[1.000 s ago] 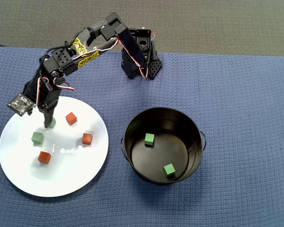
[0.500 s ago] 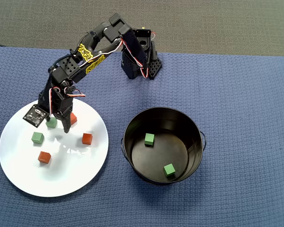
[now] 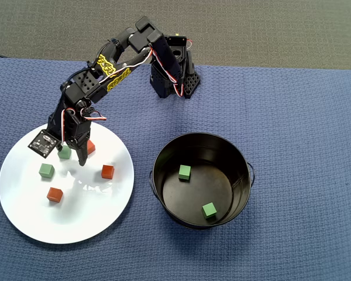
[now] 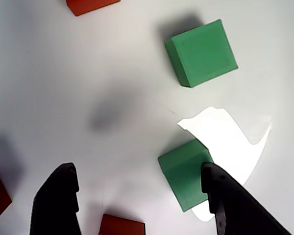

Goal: Pick up the green cubes from the white plate and place them in the black recipient

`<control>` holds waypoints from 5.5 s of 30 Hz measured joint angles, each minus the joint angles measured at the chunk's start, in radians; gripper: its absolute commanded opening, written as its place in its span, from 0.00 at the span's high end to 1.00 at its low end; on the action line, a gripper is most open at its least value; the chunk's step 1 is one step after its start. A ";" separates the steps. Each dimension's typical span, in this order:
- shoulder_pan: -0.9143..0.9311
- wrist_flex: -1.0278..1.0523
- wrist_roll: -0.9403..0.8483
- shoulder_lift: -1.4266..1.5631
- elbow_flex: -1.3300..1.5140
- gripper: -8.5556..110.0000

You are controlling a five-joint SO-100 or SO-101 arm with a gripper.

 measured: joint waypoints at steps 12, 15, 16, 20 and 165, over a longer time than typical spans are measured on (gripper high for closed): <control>0.000 0.061 0.005 0.051 -0.009 0.71; 0.002 0.061 0.005 0.051 -0.009 0.71; 0.003 0.061 0.002 0.051 -0.009 0.71; 0.020 0.061 -0.008 0.051 -0.009 0.71; -0.189 -0.270 0.776 0.327 0.190 0.67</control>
